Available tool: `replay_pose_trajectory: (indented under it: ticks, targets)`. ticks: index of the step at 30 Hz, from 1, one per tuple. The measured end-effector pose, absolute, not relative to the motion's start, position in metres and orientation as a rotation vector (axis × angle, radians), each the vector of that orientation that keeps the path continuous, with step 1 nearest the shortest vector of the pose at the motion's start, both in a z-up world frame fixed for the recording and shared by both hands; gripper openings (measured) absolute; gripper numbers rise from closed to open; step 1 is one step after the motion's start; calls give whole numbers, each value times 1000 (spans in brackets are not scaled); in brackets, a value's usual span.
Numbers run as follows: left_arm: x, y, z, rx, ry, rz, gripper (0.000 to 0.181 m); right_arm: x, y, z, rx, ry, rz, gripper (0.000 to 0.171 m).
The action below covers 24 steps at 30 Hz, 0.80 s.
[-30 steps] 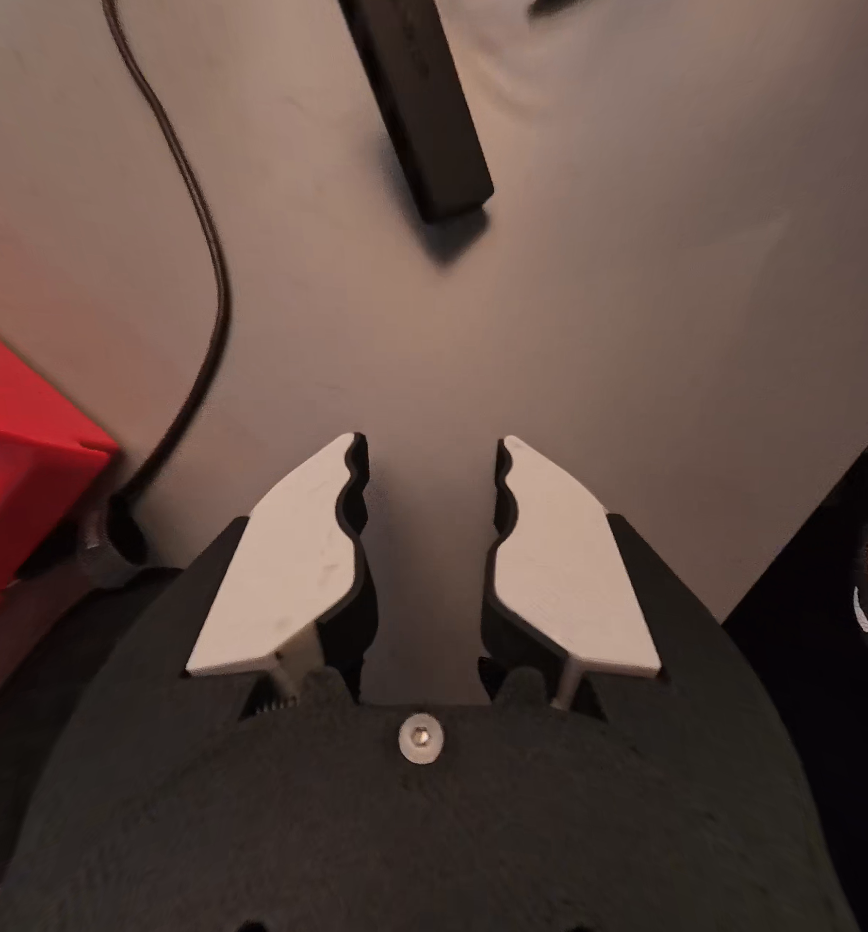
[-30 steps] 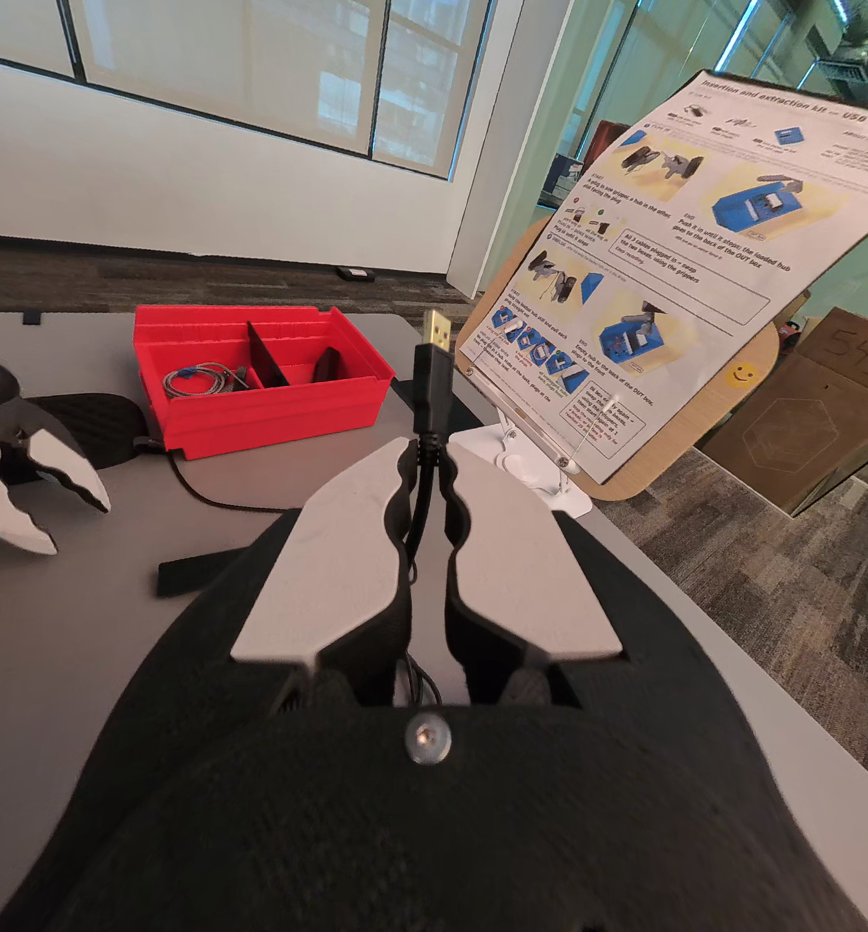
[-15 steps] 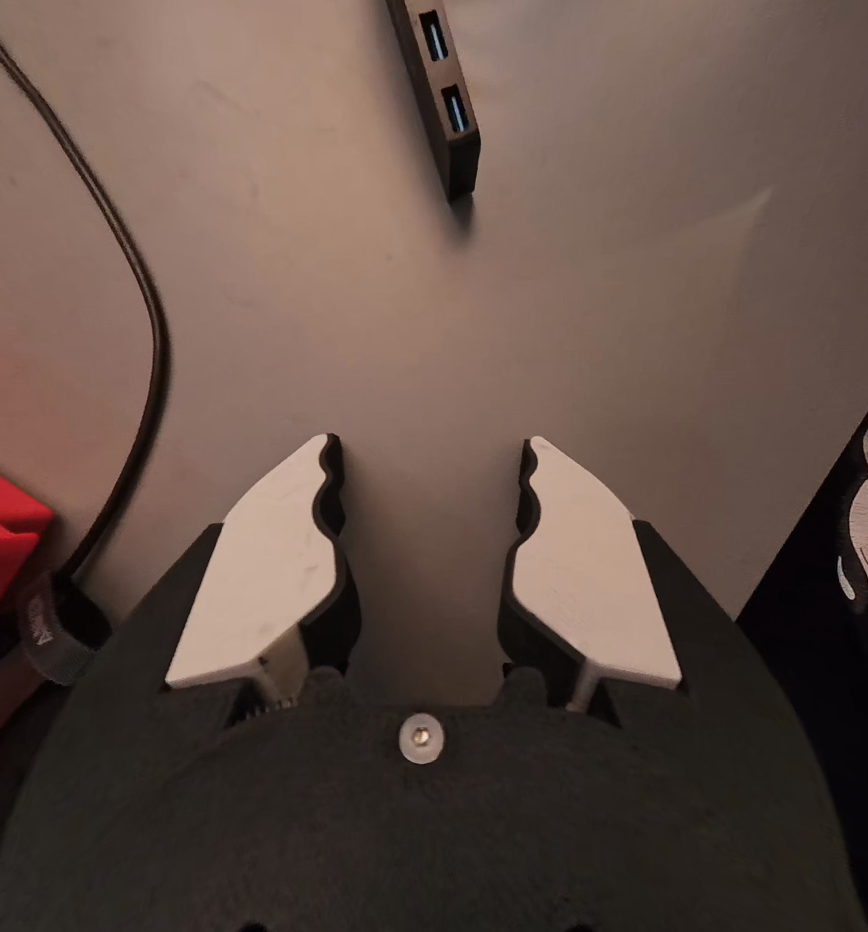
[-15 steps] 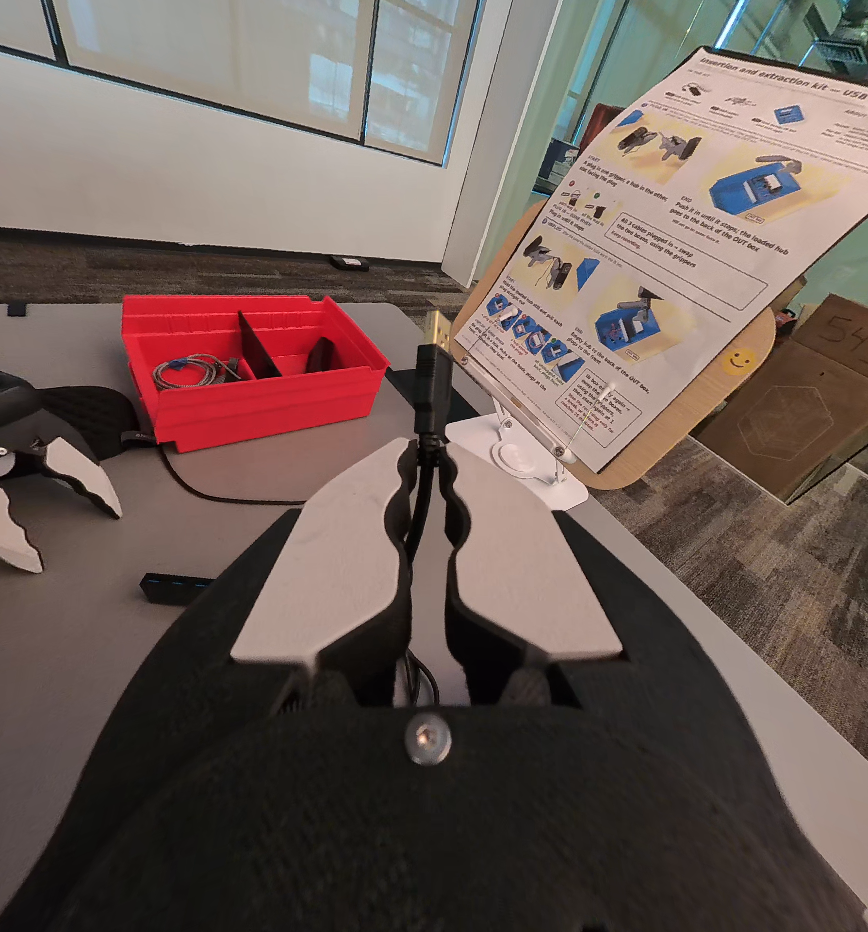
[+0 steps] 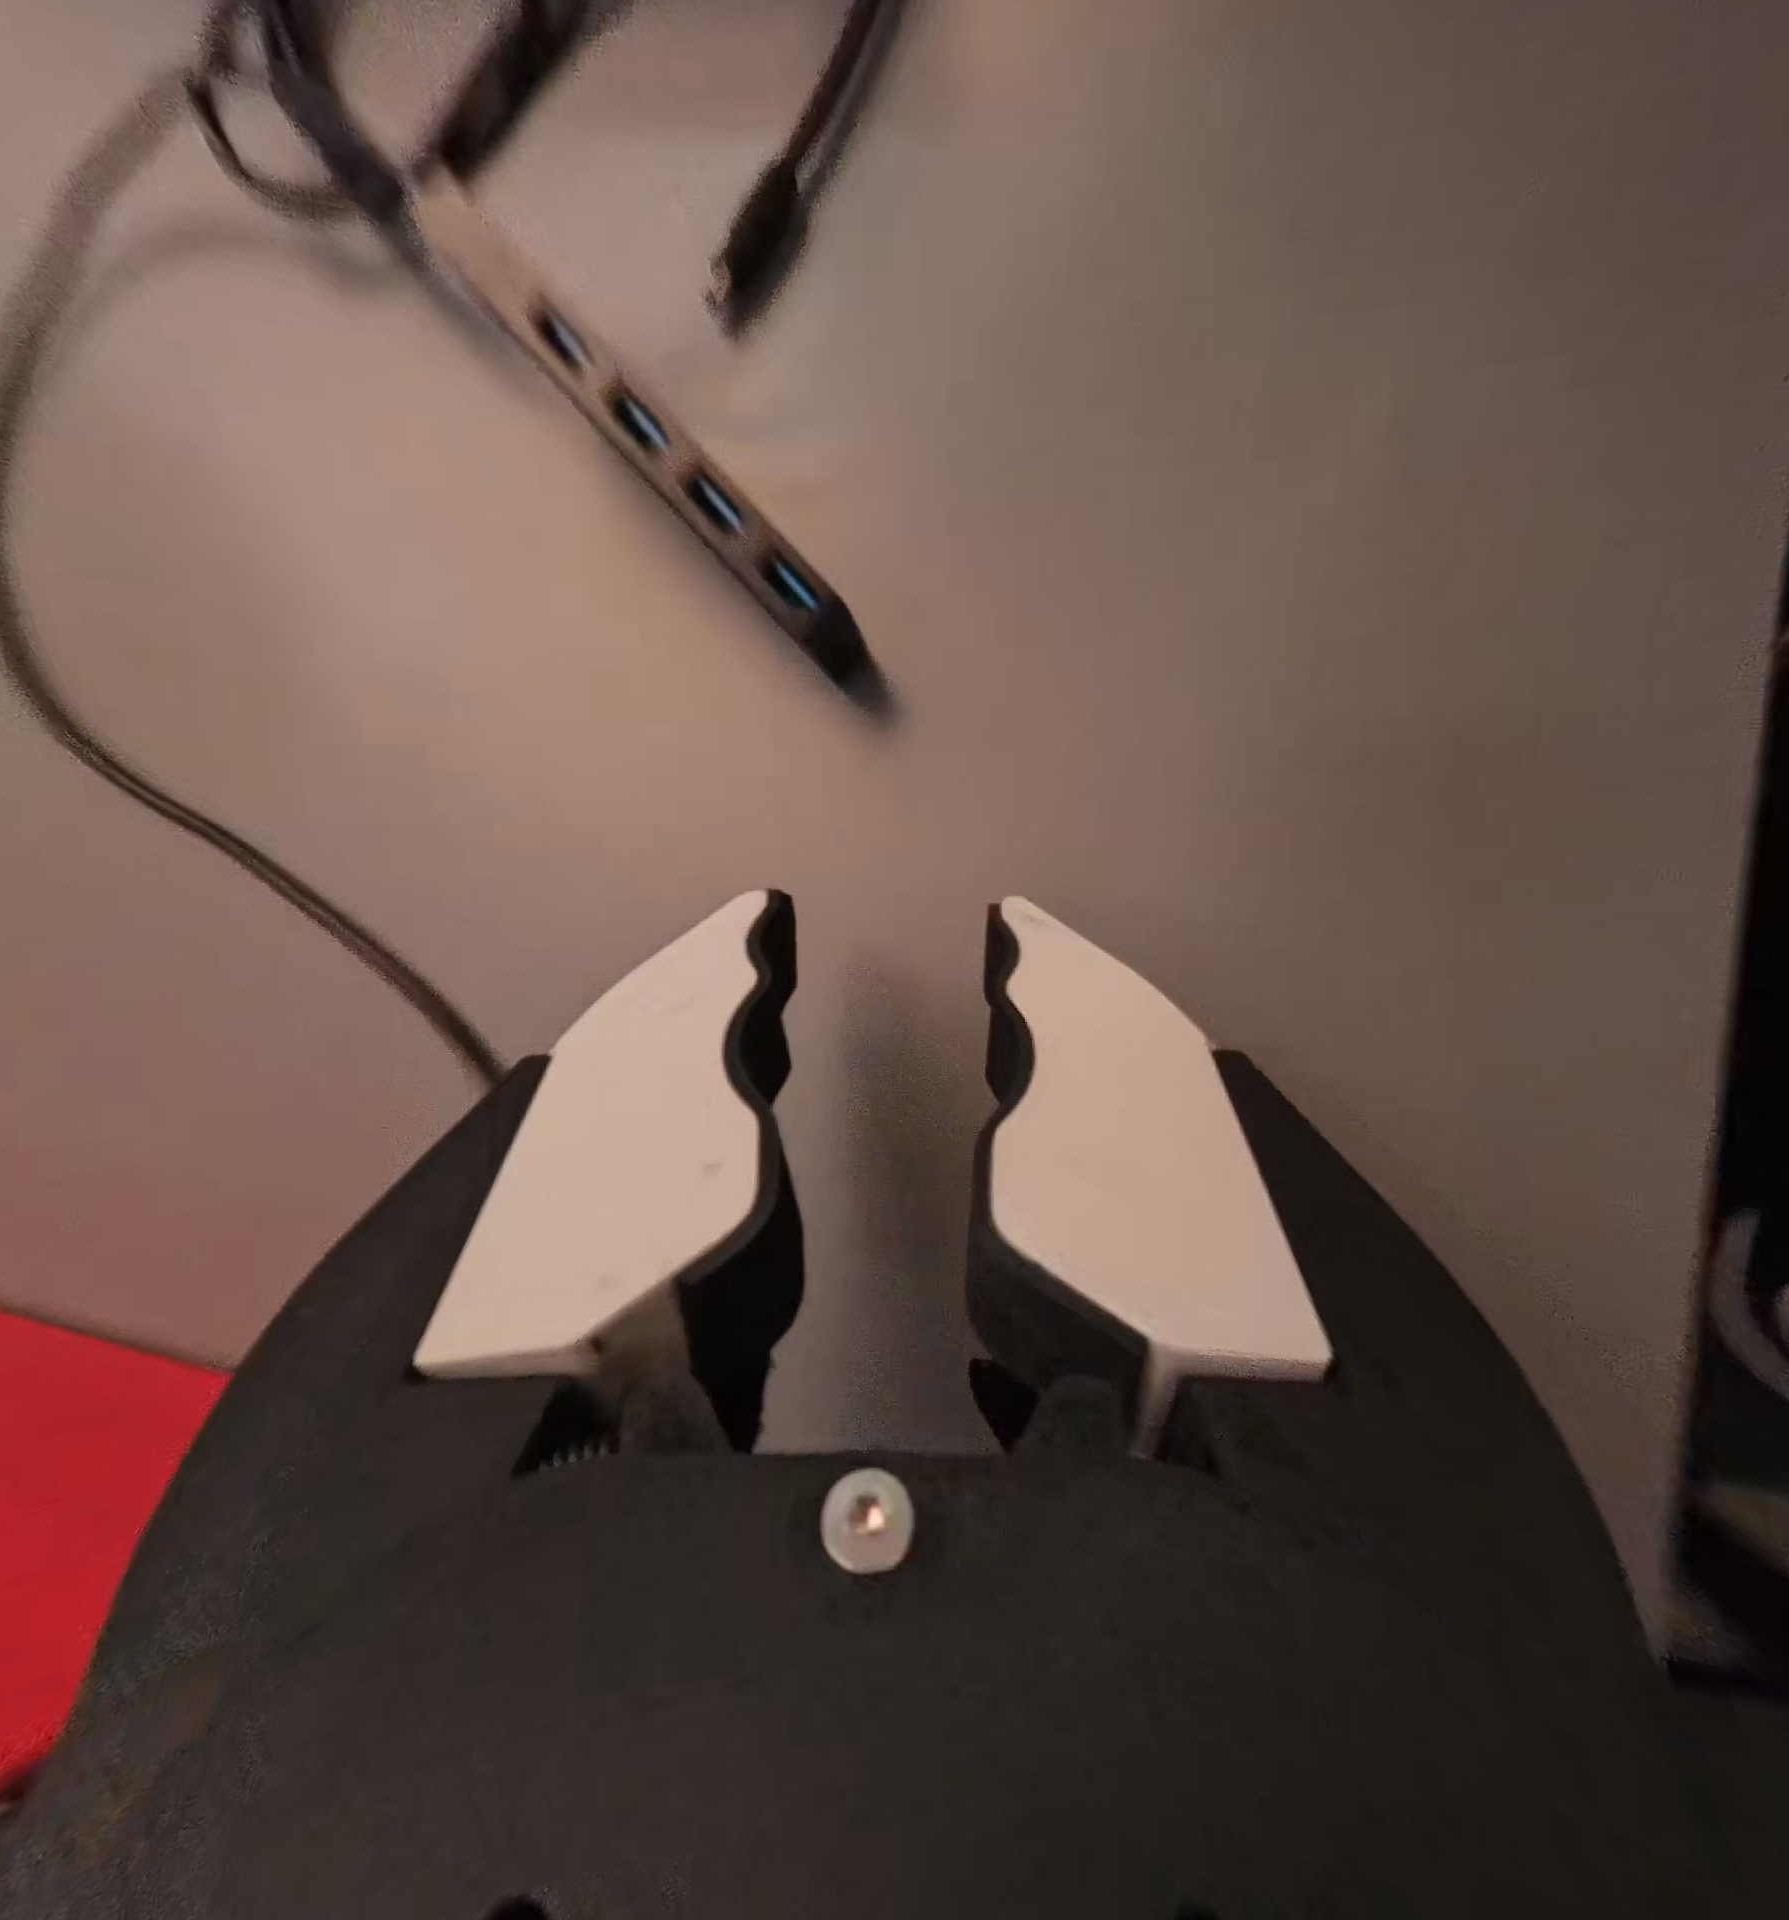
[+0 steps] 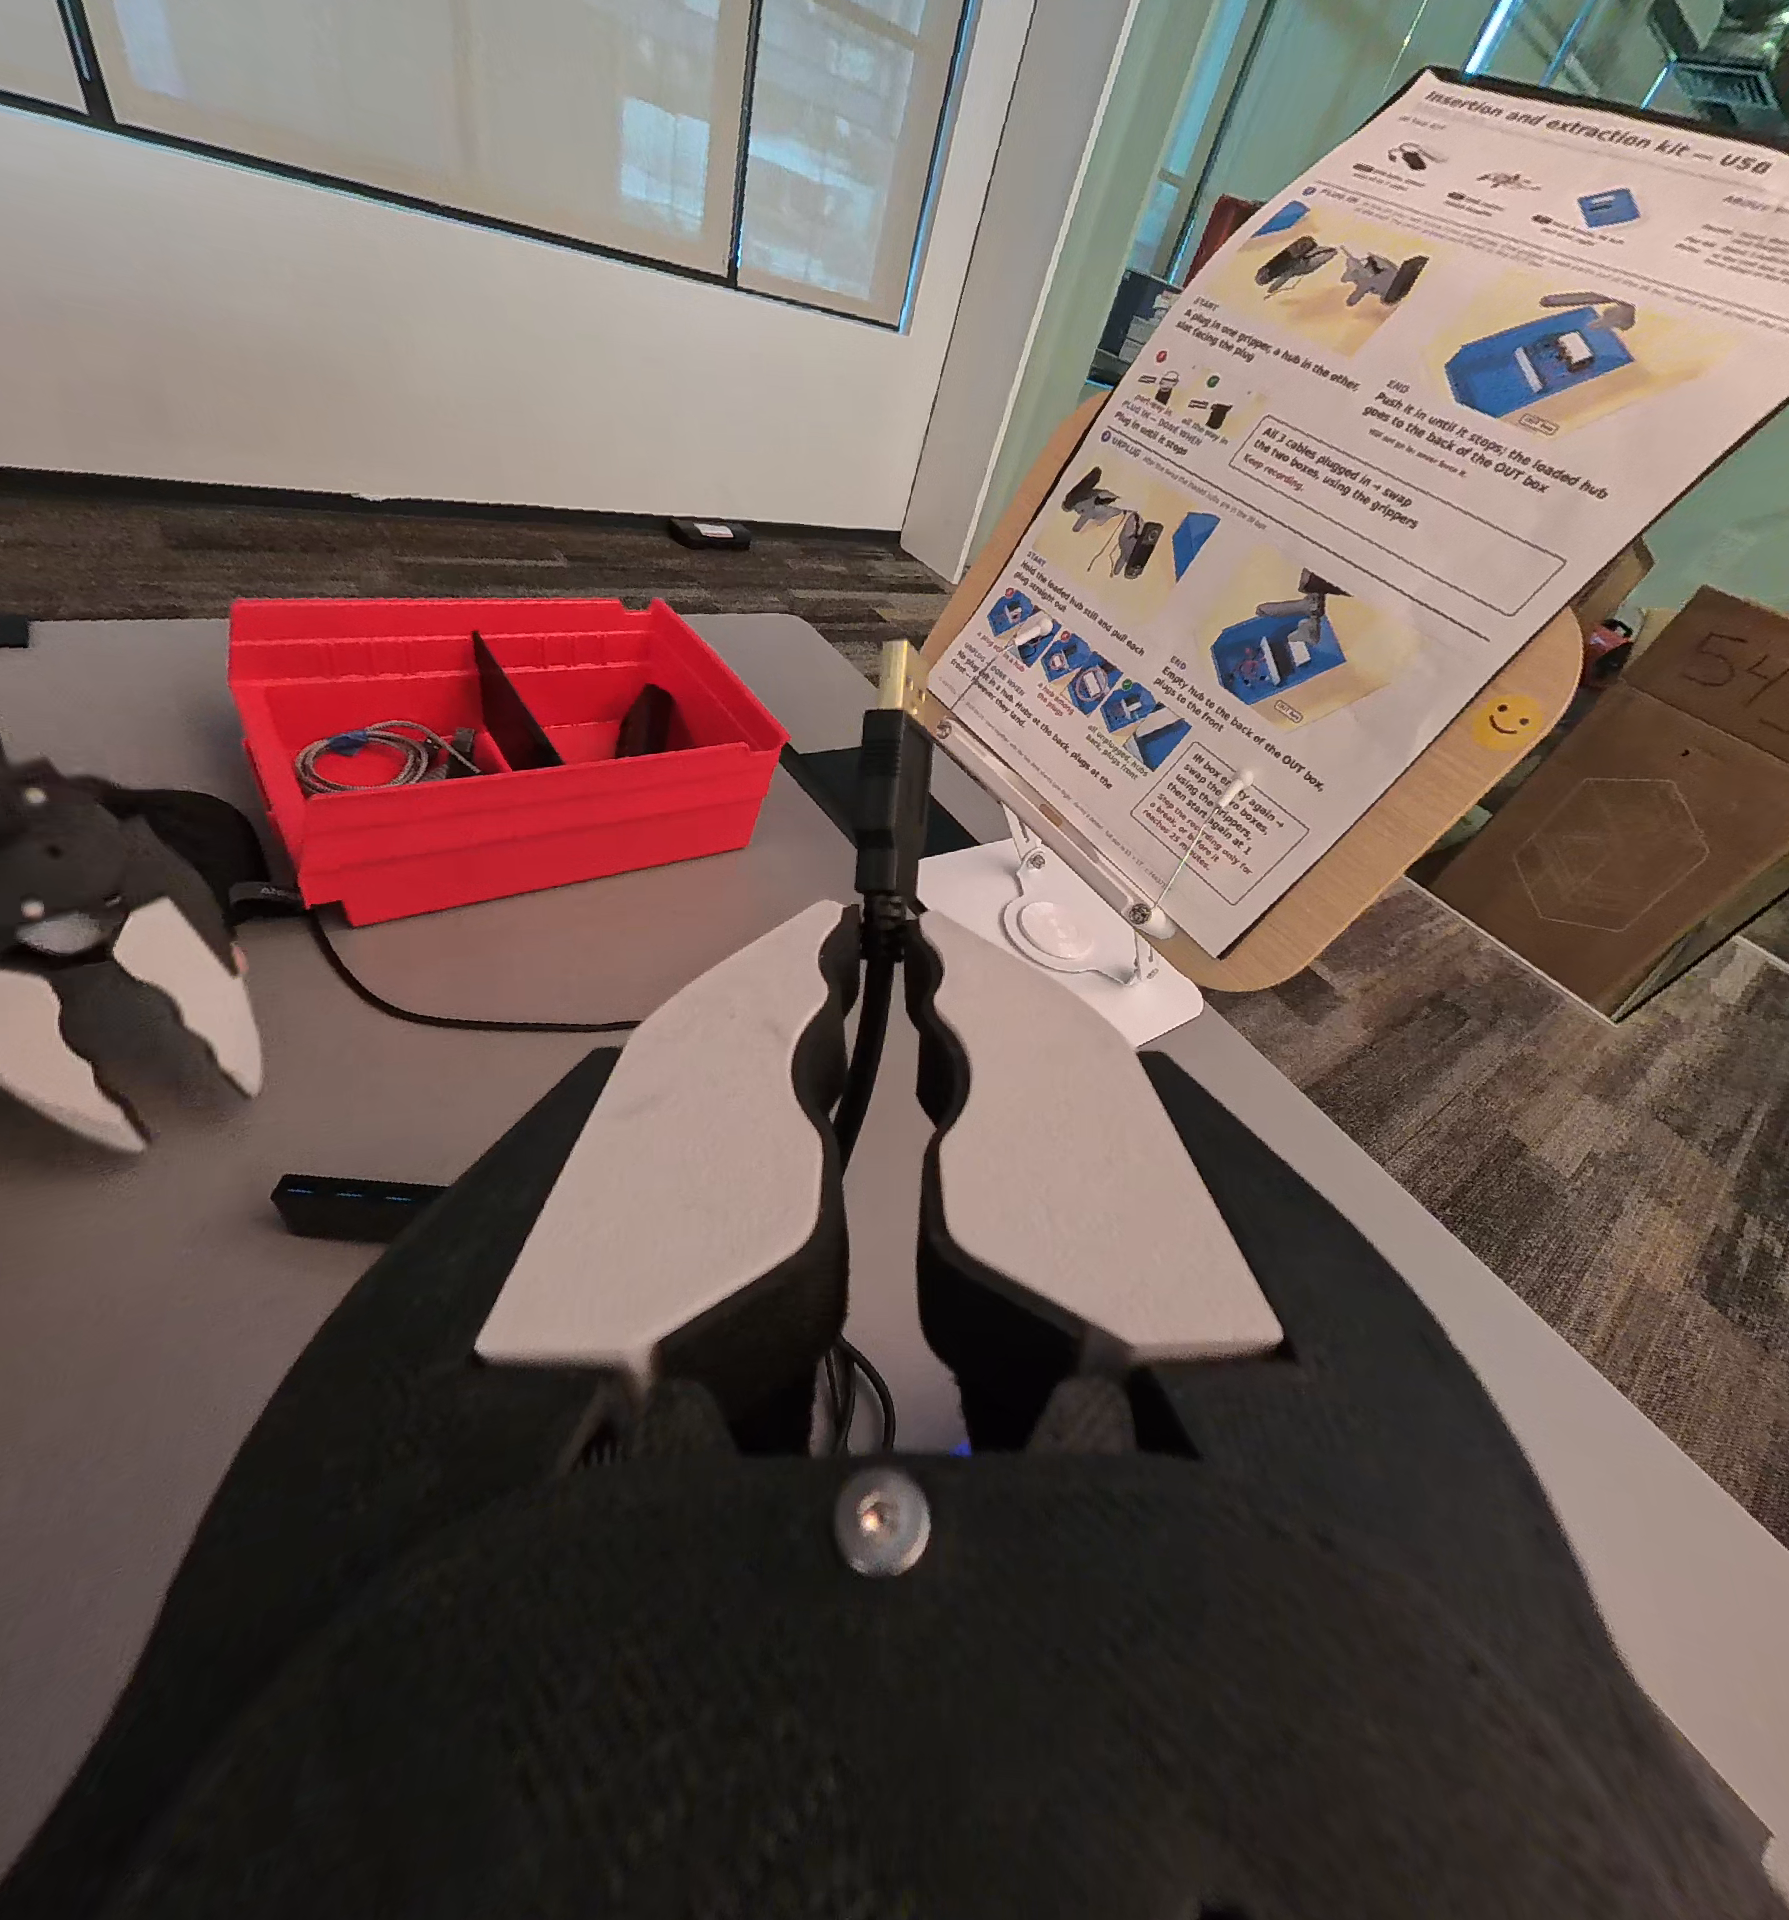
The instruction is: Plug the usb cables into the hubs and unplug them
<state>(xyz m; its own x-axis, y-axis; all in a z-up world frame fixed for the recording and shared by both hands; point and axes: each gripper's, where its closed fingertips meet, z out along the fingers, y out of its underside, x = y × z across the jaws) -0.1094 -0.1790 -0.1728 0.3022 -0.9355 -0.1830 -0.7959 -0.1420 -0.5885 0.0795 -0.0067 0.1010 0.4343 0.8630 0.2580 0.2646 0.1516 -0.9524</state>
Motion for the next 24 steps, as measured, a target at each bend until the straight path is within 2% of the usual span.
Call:
replay_pose_trajectory:
  ticks: [1, 3, 5, 8, 12, 19, 24]
  targets:
    - [-108, -168, -158, -1877, 1631, -205, 34, 80, -6, 101, -1398, -1086, 582, 8]
    - [-102, -140, -126, -1597, 1848, 55, 44, 83, -4, 100, -1403, -1080, 576, 8]
    - [-94, -115, -106, -1254, 2078, 306, 39, 86, -2, 100, -1410, -1073, 562, 8]
    - [-77, -98, -111, -750, 2364, 480, 33, 94, -2, 102, -1405, -1062, 539, 8]
    - [-60, -82, -142, -381, 2557, 517, 46, 103, -5, 108, -1388, -1039, 536, 8]
    - [-30, -67, -159, -59, 2638, 430, 53, 109, -1, 109, -1387, -1024, 540, 8]
    - [-24, -81, -173, 102, 2724, 302, 47, 104, 7, 98, -1424, -1051, 534, 8]
